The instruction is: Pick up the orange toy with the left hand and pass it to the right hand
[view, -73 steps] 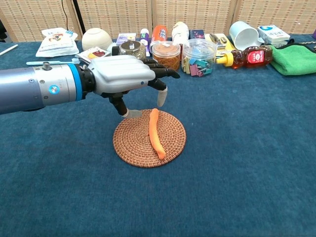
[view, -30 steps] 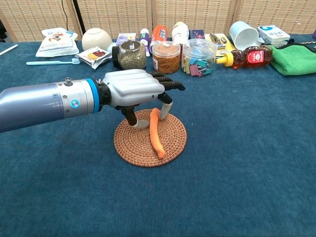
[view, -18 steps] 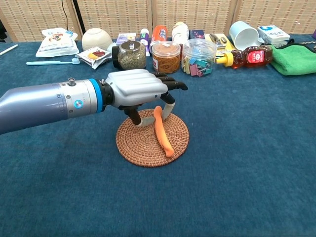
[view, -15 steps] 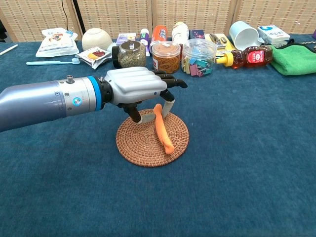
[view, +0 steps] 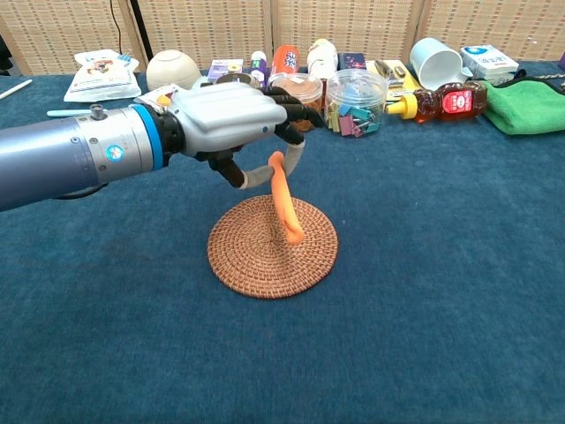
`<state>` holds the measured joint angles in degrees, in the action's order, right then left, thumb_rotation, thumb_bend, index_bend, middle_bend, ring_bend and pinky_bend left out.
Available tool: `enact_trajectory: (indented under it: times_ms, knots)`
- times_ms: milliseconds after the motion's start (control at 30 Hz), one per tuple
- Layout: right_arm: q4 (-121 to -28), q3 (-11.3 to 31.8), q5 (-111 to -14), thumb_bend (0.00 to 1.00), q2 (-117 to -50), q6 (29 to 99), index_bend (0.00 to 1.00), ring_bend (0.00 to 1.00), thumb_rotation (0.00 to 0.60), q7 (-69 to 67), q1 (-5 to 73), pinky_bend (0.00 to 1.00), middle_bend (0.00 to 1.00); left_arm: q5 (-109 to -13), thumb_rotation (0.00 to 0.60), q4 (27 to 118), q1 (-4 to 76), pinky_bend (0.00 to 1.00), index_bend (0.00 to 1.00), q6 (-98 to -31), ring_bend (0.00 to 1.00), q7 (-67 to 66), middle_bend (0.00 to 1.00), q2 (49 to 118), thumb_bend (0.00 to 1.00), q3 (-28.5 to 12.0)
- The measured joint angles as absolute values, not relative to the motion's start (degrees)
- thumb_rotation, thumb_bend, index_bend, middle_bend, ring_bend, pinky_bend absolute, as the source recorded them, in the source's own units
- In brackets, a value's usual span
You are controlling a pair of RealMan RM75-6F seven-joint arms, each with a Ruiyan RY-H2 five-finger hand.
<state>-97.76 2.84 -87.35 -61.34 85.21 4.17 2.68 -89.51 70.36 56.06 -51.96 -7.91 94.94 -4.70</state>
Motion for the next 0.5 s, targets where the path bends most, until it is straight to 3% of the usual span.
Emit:
enact_trajectory:
  times_ms: [500]
  knots:
    - [-100.08,3.94,-89.27,0.0,-60.76,80.31,0.21,0.09,0.6,-3.25,7.46,0.07,0.08,-91.02,0.6,80.82,52.04,0.03,0.66,-61.44,0.11,-9.87,0.14,82.45,0.5,-6.52]
